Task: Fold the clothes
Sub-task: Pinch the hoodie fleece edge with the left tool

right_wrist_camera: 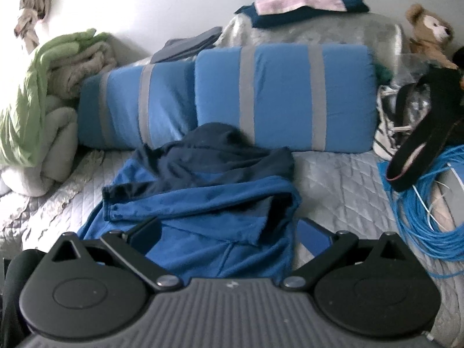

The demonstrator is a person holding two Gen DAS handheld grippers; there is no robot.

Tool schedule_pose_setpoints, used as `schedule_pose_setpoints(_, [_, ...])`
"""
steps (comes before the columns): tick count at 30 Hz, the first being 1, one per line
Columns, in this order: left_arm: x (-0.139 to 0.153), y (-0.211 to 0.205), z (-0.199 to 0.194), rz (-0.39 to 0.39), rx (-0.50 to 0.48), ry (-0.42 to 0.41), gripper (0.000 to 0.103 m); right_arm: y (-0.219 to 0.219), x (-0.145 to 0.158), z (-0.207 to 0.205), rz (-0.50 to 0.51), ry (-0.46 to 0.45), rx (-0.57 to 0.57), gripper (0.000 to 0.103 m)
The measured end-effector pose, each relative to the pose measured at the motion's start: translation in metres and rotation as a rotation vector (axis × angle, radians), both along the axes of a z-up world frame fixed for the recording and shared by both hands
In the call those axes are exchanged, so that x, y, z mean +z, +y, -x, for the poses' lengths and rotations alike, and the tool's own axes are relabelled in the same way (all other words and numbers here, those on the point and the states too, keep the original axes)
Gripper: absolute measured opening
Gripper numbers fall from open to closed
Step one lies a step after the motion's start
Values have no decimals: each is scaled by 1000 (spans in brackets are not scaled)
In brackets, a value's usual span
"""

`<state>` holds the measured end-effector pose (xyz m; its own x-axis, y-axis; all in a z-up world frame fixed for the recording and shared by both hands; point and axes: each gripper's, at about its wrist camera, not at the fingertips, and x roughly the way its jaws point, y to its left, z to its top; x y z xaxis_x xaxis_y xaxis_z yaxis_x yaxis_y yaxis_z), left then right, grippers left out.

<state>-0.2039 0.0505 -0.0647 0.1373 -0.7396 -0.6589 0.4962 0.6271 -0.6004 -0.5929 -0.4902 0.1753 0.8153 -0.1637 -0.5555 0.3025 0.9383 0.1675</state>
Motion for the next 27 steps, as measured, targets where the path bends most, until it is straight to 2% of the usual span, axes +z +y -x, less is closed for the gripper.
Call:
schedule_pose_setpoints(6, [15, -18, -2, -119, -31, -13, 21, -23, -1, 43, -50, -51, -28, 103])
schedule_pose_setpoints(13, [19, -28, 2, -183, -7, -8, 21, -47, -17, 87, -81, -92, -66, 103])
schedule_pose_setpoints(19, [27, -45, 3, -260, -3, -26, 21, -65, -56, 113, -154, -107, -81, 103])
schedule_pose_setpoints(27, [26, -46, -3, -270, 3, 13, 21, -74, -117, 123, -242, -104, -35, 102])
